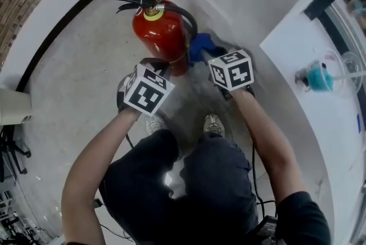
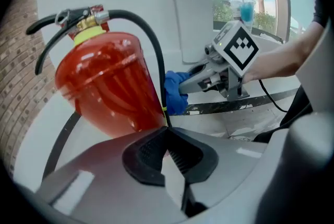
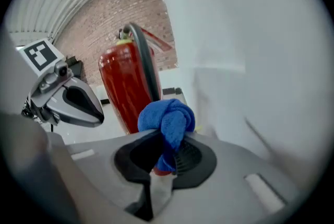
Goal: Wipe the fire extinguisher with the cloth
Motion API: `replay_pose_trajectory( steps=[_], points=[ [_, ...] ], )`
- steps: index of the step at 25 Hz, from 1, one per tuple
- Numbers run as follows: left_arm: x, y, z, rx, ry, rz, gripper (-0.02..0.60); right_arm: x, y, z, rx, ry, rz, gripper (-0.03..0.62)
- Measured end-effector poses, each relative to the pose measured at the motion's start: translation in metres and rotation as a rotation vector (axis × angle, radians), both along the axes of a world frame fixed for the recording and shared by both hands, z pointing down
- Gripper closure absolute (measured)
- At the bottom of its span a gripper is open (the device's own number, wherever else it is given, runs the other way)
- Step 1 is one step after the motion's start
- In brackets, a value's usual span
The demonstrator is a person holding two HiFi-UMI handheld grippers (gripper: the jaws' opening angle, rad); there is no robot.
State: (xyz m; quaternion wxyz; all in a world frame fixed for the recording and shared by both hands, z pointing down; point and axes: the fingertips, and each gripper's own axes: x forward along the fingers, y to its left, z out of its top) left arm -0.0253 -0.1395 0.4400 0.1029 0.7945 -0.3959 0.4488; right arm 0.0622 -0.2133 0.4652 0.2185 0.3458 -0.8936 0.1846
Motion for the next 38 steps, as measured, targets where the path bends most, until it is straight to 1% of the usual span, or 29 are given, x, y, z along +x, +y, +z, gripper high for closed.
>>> replay_pose_trajectory(
  steps=[3,6,9,11,14,17,20,22,25,27,29,31,35,38],
  points=[
    [0.001,0.001,-0.019,0.021,-0.008,0.013,0.581,0.004,-0.002,-0.044,0.073,-0.026,-0.001,0.548],
    [-0.004,0.002,-0.039,0.036,-0.011,0.006,0.581,0.002,0.001,-0.083,0.138,-0.04,-0.025,0.549],
    [-0.005,0.002,-0.058,0.057,-0.017,0.002,0.581,-0.004,0.001,-0.119,0.215,-0.021,-0.067,0.548],
    [-0.004,0.005,-0.068,0.064,-0.018,-0.001,0.581,-0.01,0.001,-0.137,0.252,0.019,-0.099,0.548],
    [-0.003,0.008,-0.08,0.071,-0.005,-0.017,0.581,-0.021,-0.003,-0.158,0.277,0.098,-0.148,0.548],
    [-0.007,0.0,-0.092,0.092,0.05,-0.07,0.581,-0.036,-0.008,-0.182,0.3,0.129,-0.203,0.548],
    [-0.019,-0.009,-0.103,0.115,0.117,-0.14,0.581,-0.062,-0.009,-0.205,0.337,0.152,-0.259,0.548],
    [-0.028,-0.011,-0.107,0.133,0.13,-0.166,0.581,-0.079,-0.013,-0.215,0.361,0.178,-0.283,0.548],
    [-0.037,-0.012,-0.106,0.145,0.136,-0.17,0.581,-0.101,-0.015,-0.226,0.392,0.244,-0.338,0.548],
    [-0.044,-0.014,-0.106,0.154,0.151,-0.169,0.581,-0.118,-0.015,-0.23,0.418,0.317,-0.392,0.548],
    [-0.054,-0.015,-0.105,0.164,0.162,-0.168,0.581,-0.132,-0.016,-0.233,0.431,0.386,-0.431,0.548],
    [-0.066,-0.014,-0.103,0.168,0.165,-0.164,0.581,-0.14,-0.019,-0.233,0.425,0.435,-0.45,0.548],
    [-0.085,-0.014,-0.101,0.163,0.194,-0.175,0.581,-0.143,-0.019,-0.238,0.404,0.5,-0.467,0.548],
    [-0.093,-0.015,-0.105,0.167,0.224,-0.188,0.581,-0.139,0.003,-0.235,0.374,0.545,-0.513,0.548]
  ],
)
